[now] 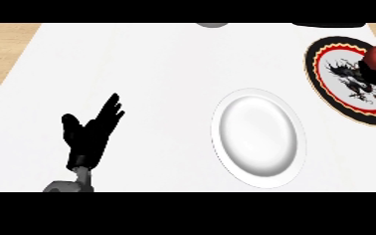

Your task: Pick the bell pepper from the plate and place it in the plate

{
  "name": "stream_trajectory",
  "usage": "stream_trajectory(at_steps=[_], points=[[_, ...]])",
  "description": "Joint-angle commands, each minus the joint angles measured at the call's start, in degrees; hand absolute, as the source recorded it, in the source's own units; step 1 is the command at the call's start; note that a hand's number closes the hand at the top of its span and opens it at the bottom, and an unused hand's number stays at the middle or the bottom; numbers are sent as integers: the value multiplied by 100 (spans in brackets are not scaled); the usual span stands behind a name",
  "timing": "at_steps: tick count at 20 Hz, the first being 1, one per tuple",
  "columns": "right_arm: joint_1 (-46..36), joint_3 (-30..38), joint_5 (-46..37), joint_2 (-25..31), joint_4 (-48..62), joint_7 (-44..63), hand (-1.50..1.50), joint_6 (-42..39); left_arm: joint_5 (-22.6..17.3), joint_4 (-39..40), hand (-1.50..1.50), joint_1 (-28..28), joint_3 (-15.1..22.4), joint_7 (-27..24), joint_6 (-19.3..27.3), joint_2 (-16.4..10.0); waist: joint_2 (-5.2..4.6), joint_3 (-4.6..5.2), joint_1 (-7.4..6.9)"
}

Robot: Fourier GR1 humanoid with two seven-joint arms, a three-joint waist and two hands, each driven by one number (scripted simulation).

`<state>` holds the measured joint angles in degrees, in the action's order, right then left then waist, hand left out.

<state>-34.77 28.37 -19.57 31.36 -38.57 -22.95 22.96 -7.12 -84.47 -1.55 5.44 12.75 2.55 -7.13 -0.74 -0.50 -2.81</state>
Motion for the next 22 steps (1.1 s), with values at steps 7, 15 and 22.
stream_trajectory(at_steps=[7, 15, 22], points=[[-661, -492, -728, 624, 2027, 381, -150, -846, 34, -12, 0, 166, 216, 63, -131, 68, -129, 5, -297], [-884, 387, 248, 476, 2204, -1052, -150, -1434, -8, -21, 0, 77, 49, 171, -83, -9, -101, -7, -150], [-825, 1055, 859, 1017, 2655, -1173, -150, -2058, 113, 40, 0, 295, 120, -73, 68, 166, -82, 8, -61]])
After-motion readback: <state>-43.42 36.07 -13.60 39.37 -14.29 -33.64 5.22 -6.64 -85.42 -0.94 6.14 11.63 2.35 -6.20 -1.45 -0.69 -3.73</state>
